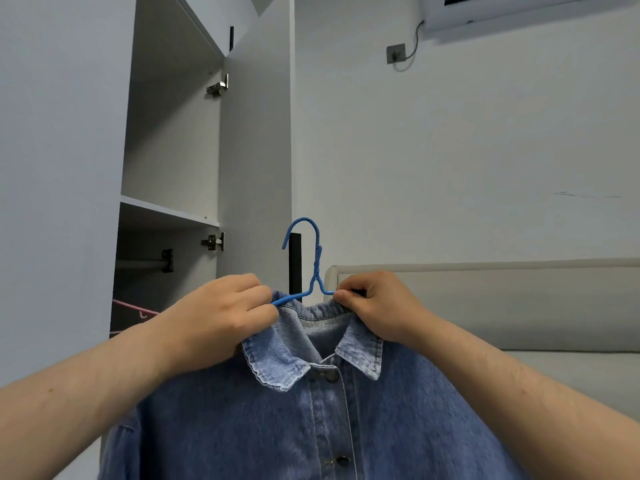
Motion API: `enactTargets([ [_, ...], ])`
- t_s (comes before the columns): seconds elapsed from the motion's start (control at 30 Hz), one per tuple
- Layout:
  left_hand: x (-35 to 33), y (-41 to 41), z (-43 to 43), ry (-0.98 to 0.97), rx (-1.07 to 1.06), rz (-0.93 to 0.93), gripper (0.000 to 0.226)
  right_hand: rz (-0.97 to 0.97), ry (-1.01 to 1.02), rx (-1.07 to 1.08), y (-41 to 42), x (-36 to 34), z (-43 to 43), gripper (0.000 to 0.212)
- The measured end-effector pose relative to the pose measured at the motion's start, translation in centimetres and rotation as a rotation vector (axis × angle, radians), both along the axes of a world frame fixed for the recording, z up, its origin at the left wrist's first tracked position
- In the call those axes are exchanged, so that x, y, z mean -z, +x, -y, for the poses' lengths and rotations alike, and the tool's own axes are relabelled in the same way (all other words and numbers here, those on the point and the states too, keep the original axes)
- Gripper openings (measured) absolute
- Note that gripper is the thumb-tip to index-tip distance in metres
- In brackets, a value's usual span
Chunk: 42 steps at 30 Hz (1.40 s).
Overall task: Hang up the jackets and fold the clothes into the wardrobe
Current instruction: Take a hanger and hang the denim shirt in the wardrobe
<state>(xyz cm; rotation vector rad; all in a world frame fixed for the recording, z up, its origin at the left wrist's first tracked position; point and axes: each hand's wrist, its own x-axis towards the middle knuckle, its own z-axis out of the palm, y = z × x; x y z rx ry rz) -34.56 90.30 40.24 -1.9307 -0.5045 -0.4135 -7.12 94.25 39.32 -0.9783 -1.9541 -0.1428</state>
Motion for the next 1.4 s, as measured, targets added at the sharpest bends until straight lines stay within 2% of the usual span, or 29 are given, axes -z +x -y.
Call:
enactTargets([
  [0.17,0.3,0.1,-0.3,-0.006,0.181,0.26,0.01,0.006,-0.014,0.008,0.0,0.0,0.5,0.023],
  [0.27,1.1,1.6,-0.5,-0.043,0.135,0.387,0.012,0.004,-0.002,0.021,-0.2,0.1,0.7,0.029],
  [0.37,2.0,2.5,-0.6,-0.142,0.04,0.294,0.023,0.013,0.029,0.054,-0.1,0.5,0.6,0.028],
  [0.47,2.3,1.2,0.0,-0.332,0.016,0.189,0.029,-0.004,0.061,0.081,0.8,1.0,0.3,0.022],
  [0.5,2.3,0.9,0.1,-0.379,0.053,0.235,0.034,-0.012,0.066,0.076,0.9,1.1,0.3,0.021],
  [0.6,1.7,1.0,-0.5,-0.445,0.17,0.591,0.038,-0.019,0.087,0.048,0.2,0.9,0.3,0.023],
  [0.67,1.1,1.2,-1.3,-0.552,0.115,0.716,0.035,-0.014,0.115,0.031,-0.6,0.7,0.4,0.027],
  [0.73,0.7,0.9,-1.7,-0.676,0.021,0.724,0.025,-0.018,0.133,0.029,-1.1,0.6,0.5,0.035],
  [0.8,0.3,0.2,-1.5,-0.72,-0.052,0.706,0.013,-0.056,0.154,0.042,-1.1,0.7,0.5,0.04],
  [0.9,0.0,-0.7,-0.8,-0.781,-0.127,0.654,0.018,-0.089,0.175,0.044,-1.2,1.0,0.4,0.035],
  [0.97,0.3,-1.4,-0.5,-0.763,-0.157,0.651,0.014,-0.098,0.134,0.018,-1.7,1.0,0.3,0.023],
  [1.1,1.2,-3.3,-0.2,-0.574,-0.188,0.787,0.008,-0.112,0.055,-0.05,-3.7,0.4,0.0,0.01],
  [1.23,1.9,-5.9,-0.2,-0.539,-0.219,0.919,0.012,-0.075,-0.039,-0.176,-4.4,0.5,-0.6,0.035],
  [1.3,2.4,-7.5,-0.5,-0.519,-0.216,0.999,0.015,-0.041,-0.127,-0.231,-4.7,1.0,-1.7,0.037],
  [1.4,3.3,-9.5,-1.7,-0.5,-0.201,1.114,0.016,0.007,-0.079,-0.137,-6.9,2.1,-4.1,0.036],
])
